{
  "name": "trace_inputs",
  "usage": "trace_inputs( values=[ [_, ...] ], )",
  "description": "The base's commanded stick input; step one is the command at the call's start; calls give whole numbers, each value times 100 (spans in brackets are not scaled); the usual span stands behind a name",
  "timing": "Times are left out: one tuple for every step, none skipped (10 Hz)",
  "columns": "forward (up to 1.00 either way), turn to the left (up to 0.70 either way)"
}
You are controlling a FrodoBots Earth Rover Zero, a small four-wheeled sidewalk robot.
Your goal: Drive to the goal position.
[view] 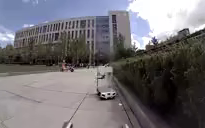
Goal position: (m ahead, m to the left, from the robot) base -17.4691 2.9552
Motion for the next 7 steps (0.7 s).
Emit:
trace_inputs(
  values=[
    [5, 1],
    [5, 1],
    [5, 1],
    [5, 1],
    [5, 1],
    [5, 1],
    [5, 1]
  ],
)
